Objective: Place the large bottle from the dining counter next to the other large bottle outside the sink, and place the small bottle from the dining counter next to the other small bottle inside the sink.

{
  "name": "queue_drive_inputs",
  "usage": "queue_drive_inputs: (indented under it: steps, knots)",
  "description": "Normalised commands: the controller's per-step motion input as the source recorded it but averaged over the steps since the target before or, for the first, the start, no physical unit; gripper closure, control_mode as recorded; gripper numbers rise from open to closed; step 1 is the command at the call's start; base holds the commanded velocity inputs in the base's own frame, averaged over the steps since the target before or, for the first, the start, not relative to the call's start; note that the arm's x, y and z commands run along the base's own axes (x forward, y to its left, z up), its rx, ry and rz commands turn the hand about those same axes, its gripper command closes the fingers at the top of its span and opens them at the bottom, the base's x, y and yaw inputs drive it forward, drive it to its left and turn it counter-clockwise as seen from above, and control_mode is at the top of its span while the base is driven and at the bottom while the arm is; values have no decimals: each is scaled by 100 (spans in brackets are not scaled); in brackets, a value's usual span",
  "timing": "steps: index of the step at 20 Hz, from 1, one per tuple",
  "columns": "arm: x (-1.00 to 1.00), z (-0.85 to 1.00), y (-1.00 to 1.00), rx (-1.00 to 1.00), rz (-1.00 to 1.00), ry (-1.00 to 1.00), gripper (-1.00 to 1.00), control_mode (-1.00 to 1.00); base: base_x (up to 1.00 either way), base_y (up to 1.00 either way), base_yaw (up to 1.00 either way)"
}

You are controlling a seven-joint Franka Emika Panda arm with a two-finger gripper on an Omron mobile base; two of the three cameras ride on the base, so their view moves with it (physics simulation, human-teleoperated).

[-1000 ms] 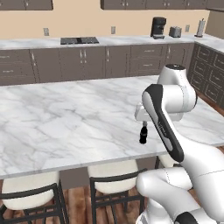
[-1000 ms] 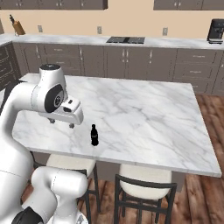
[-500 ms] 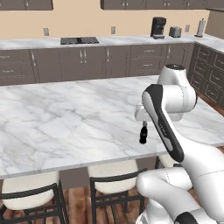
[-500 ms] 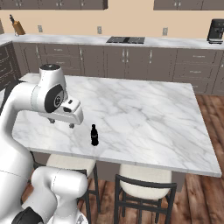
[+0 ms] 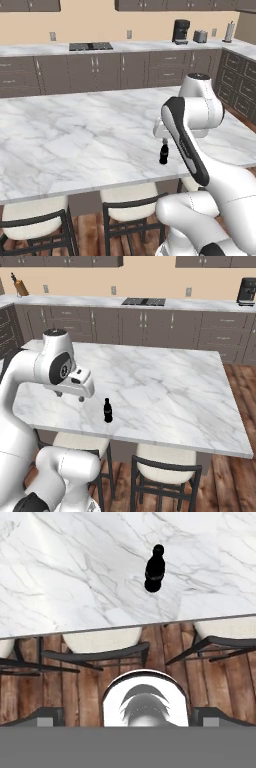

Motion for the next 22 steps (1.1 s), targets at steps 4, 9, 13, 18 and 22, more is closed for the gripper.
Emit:
queue_drive_inputs:
  steps: [4,9,13,18,22]
  knots:
    - [0,0,-1,-16,0,-21,-100,-100,0,0,0]
    - [13,2,-26,-6,0,-11,-100,-100,0,0,0]
    - [39,32,-35,5,-4,0,-100,-100,0,0,0]
    - [47,37,-30,10,-8,8,-100,-100,0,0,0]
    - [49,10,-2,6,-4,18,-100,-100,0,0,0]
